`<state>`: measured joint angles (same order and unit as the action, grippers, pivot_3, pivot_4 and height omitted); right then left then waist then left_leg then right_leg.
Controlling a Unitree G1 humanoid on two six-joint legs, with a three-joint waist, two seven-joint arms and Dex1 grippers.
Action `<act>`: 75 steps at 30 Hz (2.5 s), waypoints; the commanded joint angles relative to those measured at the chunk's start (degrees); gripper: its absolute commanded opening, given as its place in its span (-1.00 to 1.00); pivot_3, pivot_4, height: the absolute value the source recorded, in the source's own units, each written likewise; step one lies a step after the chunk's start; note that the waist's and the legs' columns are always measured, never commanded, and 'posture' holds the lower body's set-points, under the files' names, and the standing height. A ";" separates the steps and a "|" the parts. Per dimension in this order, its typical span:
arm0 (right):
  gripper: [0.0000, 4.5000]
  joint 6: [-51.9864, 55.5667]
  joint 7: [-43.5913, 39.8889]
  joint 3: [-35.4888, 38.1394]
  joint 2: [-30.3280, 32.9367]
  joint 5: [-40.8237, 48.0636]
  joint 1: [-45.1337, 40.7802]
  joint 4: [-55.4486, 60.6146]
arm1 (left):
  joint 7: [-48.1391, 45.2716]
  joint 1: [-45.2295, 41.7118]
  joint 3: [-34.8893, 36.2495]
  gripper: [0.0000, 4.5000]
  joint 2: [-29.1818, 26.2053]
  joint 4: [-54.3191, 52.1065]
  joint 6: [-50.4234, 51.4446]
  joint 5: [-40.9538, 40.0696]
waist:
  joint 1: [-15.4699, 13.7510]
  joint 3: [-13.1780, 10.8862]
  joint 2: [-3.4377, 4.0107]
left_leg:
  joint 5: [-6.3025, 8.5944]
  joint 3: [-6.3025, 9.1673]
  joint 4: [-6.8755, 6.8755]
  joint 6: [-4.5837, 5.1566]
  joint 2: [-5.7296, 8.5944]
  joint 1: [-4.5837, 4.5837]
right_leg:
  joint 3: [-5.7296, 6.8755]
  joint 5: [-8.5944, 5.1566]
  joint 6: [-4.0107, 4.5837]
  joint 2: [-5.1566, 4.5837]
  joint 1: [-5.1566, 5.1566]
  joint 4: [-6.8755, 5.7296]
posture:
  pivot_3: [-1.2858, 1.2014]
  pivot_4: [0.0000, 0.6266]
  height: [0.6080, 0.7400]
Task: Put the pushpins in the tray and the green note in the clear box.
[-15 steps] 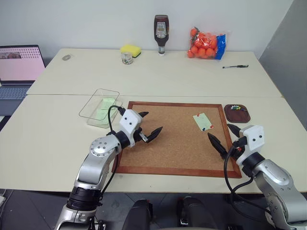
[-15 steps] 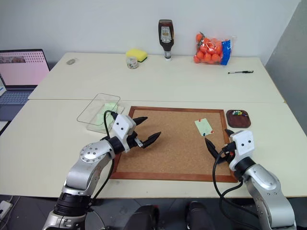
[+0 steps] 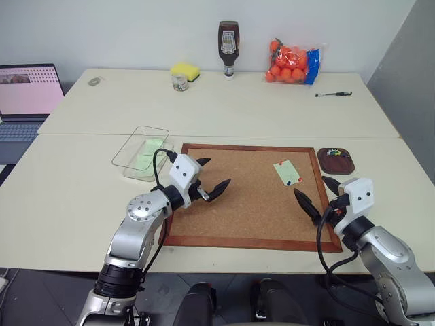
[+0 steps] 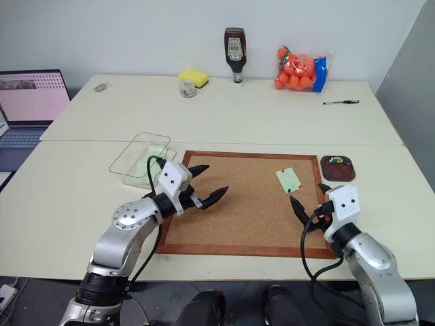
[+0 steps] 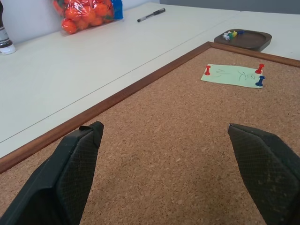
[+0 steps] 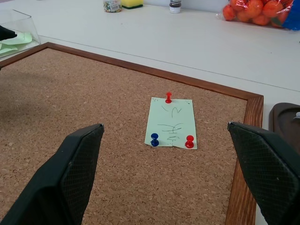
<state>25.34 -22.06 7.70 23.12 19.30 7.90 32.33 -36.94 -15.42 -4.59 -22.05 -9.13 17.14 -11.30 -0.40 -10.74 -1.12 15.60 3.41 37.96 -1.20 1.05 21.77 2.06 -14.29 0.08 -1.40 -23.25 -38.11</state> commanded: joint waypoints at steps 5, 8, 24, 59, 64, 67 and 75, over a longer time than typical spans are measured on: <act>0.99 -0.51 0.44 0.48 -0.36 0.37 0.61 3.39 | -4.39 -2.20 -0.55 1.00 -1.18 -1.92 3.34 -3.58 | 0.02 0.00 0.00 | 0.00 0.01 0.00 0.00 0.00 0.00 | 0.01 0.00 0.00 0.00 0.00 0.00 | 0.03 -0.52 1.00; 0.99 0.48 0.26 0.80 0.01 1.03 1.26 4.58 | -7.20 -2.81 -0.09 1.00 -1.37 -1.95 4.27 -6.43 | 0.09 0.00 0.00 | 0.00 0.00 0.00 0.00 0.00 0.00 | 0.01 0.00 0.00 0.01 0.00 0.00 | 0.03 -0.52 1.00; 1.00 12.58 4.40 -2.20 1.10 0.58 -8.31 2.88 | -10.37 -6.86 -3.68 0.76 -2.53 6.63 1.29 -2.67 | 0.44 0.00 0.00 | 0.00 0.02 0.00 0.01 -0.01 0.00 | 0.02 0.04 0.04 0.04 0.00 0.00 | 0.03 -0.52 1.00; 0.79 3.37 3.30 -10.98 -6.06 -11.00 -38.75 -40.34 | -10.27 -6.75 -8.48 -0.80 -2.13 9.45 2.67 3.10 | 0.67 0.00 0.00 | -0.03 -0.13 0.00 0.05 -0.05 0.01 | -0.08 0.29 0.40 0.05 -0.06 0.01 | 0.03 -0.52 1.00; 0.36 2.76 3.04 -10.48 -6.30 -11.38 -38.53 -41.16 | -10.18 -6.62 -8.41 -0.80 -2.23 9.27 2.64 3.13 | 0.68 0.00 0.00 | -0.03 -0.13 0.01 0.05 -0.06 -0.01 | -0.08 0.28 0.38 0.06 -0.06 -0.03 | 0.03 -0.52 1.00; 0.06 2.46 3.13 -10.40 -6.46 -11.64 -38.19 -41.63 | -10.19 -6.52 -8.44 -0.80 -2.21 9.20 2.62 3.19 | 0.68 0.00 0.00 | -0.03 -0.13 0.00 0.05 -0.08 -0.01 | -0.07 0.28 0.37 0.07 -0.06 -0.03 | 0.03 -0.52 1.00; -0.61 1.91 3.88 -10.69 -6.41 -13.02 -37.59 -41.99 | -10.48 -6.53 -8.58 -0.80 -2.19 9.21 2.47 3.27 | 0.68 0.00 0.00 | -0.03 -0.13 0.01 0.05 -0.08 -0.01 | -0.07 0.27 0.36 0.07 -0.05 -0.03 | 0.03 -0.52 1.00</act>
<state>28.34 -18.53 -3.52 16.70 6.96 -29.82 -10.03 -46.98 -22.10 -13.10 -23.82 2.14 19.75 -8.02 0.28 -10.74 -1.12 15.57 3.28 37.97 -1.15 0.97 21.76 1.99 -14.03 0.42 -1.33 -23.31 -38.14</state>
